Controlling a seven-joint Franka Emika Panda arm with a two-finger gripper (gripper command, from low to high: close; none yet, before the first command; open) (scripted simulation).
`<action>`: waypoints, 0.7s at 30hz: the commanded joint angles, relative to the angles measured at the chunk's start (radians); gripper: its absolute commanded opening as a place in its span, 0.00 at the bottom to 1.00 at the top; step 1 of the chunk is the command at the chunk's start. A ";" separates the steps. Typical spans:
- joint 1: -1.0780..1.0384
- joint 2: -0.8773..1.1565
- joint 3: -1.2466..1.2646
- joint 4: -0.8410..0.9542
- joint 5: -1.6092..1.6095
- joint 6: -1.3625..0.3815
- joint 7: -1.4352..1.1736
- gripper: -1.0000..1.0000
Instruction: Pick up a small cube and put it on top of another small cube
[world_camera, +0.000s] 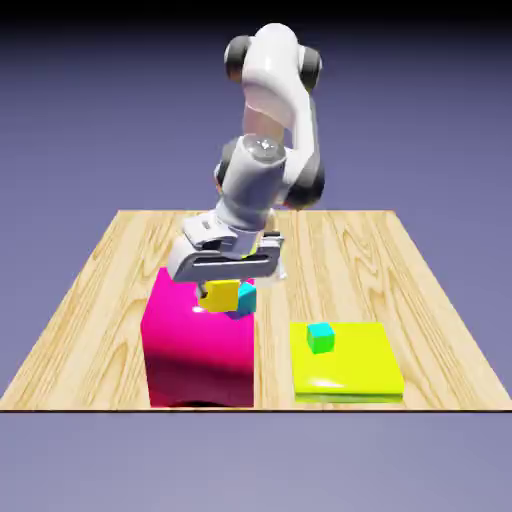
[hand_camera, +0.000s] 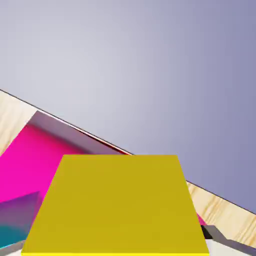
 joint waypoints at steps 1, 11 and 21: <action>-0.012 -0.009 0.036 -0.023 -0.015 0.009 -0.012 0.00; -0.134 -0.104 0.399 -0.256 -0.139 0.088 -0.142 0.00; -0.219 -0.203 0.720 -0.471 -0.271 0.163 -0.275 0.00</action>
